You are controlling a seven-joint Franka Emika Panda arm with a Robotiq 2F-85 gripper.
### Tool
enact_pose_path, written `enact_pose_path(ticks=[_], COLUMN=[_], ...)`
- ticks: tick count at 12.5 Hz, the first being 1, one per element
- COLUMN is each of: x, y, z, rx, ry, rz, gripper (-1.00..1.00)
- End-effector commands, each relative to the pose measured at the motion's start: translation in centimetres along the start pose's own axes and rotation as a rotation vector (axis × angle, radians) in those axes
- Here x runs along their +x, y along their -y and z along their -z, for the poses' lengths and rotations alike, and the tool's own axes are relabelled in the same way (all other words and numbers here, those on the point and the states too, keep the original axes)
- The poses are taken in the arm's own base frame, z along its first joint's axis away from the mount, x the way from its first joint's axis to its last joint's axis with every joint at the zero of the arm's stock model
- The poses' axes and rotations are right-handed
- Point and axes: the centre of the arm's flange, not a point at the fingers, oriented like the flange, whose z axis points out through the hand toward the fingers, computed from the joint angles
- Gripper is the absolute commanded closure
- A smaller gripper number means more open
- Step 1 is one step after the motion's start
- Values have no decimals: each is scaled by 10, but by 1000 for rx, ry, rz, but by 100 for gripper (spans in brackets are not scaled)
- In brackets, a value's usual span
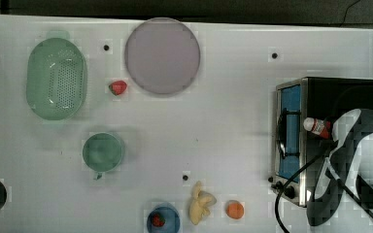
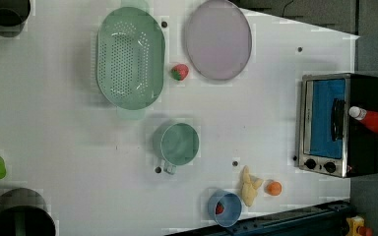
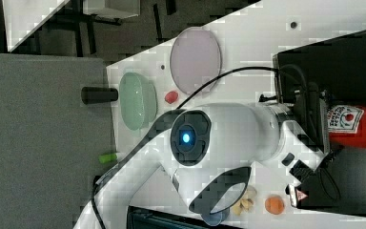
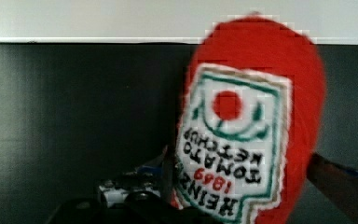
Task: Pick Ketchup from oven and place it on table.
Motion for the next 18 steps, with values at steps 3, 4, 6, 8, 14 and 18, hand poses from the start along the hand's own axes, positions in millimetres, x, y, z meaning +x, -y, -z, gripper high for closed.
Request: enact_pose_path(ticks=[3, 4, 6, 8, 14, 18], x=[-5, -5, -5, -4, -65, -155], y=[15, 14, 15, 18, 58, 81], z=[9, 7, 10, 17, 132, 208], rx=[48, 43, 47, 55, 98, 168], ry=[22, 25, 22, 20, 92, 136], rz=[-39, -40, -39, -37, 109, 286], gripper=[-90, -67, -27, -27, -27, -27])
